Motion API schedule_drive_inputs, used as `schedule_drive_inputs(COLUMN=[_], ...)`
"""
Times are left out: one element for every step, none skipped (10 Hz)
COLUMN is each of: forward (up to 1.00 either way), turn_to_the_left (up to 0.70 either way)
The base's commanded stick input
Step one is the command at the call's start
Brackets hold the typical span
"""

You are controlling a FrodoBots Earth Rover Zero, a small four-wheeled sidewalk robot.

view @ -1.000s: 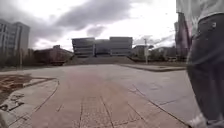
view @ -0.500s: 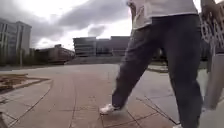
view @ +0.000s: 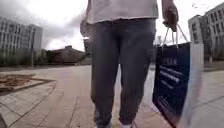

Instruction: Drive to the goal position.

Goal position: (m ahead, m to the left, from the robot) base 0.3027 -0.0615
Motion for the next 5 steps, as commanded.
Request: schedule_drive_inputs(forward=[0.0,0.0,0.0,0.0,0.0], turn_to_the_left=[0.0,0.0,0.0,0.0,0.0])
